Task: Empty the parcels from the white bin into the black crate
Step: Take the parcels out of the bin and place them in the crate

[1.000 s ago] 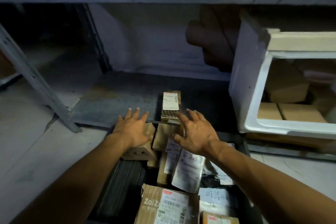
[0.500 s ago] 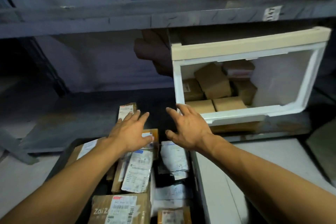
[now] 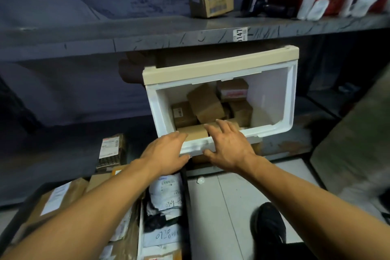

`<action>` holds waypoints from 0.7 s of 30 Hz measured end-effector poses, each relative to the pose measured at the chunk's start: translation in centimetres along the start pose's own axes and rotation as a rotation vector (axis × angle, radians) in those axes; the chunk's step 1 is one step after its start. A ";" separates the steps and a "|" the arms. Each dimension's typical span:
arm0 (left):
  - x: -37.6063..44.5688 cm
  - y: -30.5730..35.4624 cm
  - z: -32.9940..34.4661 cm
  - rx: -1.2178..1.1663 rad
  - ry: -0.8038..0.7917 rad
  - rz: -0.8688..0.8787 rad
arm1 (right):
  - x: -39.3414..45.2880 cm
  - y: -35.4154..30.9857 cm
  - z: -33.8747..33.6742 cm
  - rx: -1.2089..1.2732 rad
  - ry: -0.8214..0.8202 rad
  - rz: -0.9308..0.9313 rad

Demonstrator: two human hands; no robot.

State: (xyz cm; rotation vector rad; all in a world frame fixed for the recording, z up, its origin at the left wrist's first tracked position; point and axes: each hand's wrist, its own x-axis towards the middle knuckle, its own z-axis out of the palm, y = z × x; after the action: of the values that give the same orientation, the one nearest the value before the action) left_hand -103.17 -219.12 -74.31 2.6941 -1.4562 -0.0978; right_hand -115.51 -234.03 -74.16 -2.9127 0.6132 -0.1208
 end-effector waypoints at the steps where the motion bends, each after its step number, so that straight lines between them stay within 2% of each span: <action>1: 0.7 0.5 0.1 -0.008 0.007 0.002 | 0.1 0.7 -0.1 0.000 -0.005 0.010; 8: 6.2 2.1 2.0 -0.056 0.020 -0.024 | 3.0 4.7 0.8 0.045 -0.041 0.068; 16: 13.8 1.3 3.9 -0.043 0.027 -0.148 | 10.7 8.0 2.4 0.116 -0.059 0.101; 21: 18.0 0.3 5.1 -0.114 -0.001 -0.208 | 15.1 9.1 3.8 0.150 -0.034 0.108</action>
State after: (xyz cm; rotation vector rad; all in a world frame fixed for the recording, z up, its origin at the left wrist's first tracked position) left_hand -94.03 -234.54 -79.71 2.7421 -1.1288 -0.1886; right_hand -104.89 -247.83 -78.82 -2.7258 0.7209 -0.0998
